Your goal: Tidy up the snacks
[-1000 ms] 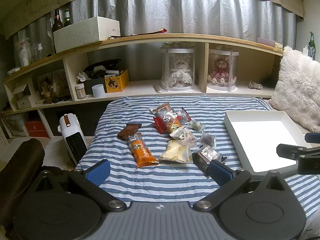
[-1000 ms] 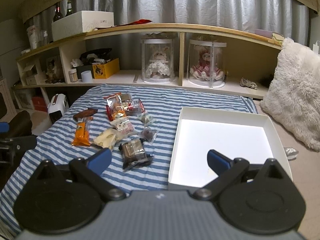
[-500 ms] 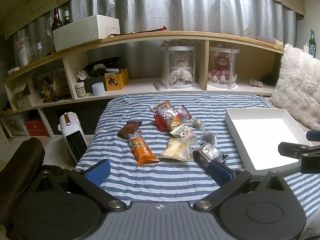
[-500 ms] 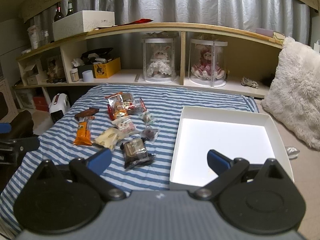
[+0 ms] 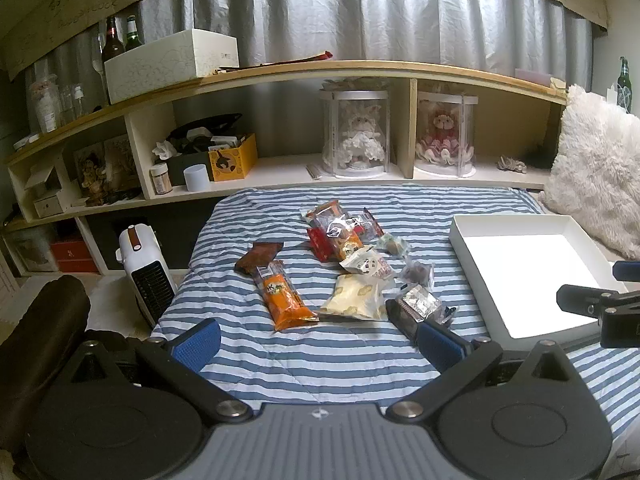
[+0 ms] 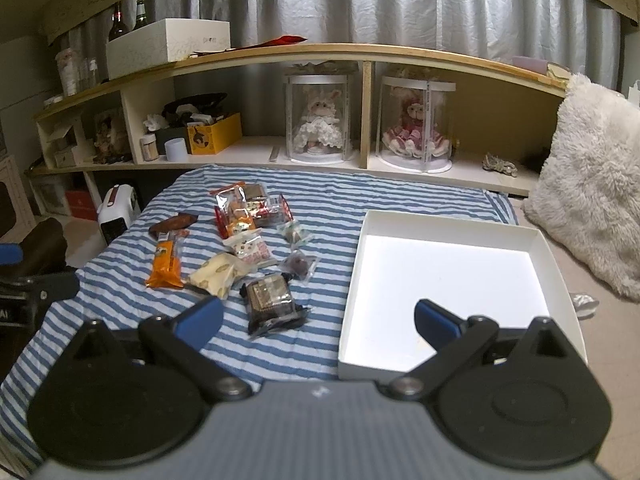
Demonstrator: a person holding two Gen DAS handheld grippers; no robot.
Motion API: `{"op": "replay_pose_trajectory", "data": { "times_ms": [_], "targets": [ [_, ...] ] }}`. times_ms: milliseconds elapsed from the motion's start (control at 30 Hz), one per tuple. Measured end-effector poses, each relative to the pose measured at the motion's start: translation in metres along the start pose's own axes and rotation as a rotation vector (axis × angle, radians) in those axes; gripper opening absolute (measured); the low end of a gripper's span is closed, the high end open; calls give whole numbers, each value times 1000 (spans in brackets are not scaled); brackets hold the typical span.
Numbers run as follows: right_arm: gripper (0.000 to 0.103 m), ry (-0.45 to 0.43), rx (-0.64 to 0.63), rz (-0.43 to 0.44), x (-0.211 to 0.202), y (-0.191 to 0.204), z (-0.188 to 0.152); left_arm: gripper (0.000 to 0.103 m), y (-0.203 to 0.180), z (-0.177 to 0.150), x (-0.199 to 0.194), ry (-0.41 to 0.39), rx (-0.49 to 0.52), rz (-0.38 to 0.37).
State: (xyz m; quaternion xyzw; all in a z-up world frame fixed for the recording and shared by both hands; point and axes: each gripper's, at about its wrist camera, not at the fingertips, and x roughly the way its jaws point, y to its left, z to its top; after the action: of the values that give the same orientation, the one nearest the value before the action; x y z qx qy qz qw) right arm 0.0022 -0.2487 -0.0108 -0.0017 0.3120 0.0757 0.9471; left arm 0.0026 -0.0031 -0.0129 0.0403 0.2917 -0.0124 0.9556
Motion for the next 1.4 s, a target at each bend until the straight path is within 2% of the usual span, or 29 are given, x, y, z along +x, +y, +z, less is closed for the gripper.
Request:
{"op": "replay_pose_trajectory", "data": {
  "times_ms": [533,700,833,1067,1233,1400],
  "targets": [
    [102,10,-8,-1,2,0,0,103,3,-1,4,7,1,8],
    [102,-13,-32,9,4,3,-2,103,6,-3,19,54,-19,37],
    [102,-35,-69,-1,15,7,-5,103,12,-4,35,110,-65,65],
    [102,-44,-136,46,52,13,-3,103,26,3,56,161,-166,112],
    [102,-42,-168,81,87,17,7,103,37,10,75,186,-250,127],
    [102,-45,-145,117,123,17,17,103,50,17,101,213,-346,116]
  ]
}}
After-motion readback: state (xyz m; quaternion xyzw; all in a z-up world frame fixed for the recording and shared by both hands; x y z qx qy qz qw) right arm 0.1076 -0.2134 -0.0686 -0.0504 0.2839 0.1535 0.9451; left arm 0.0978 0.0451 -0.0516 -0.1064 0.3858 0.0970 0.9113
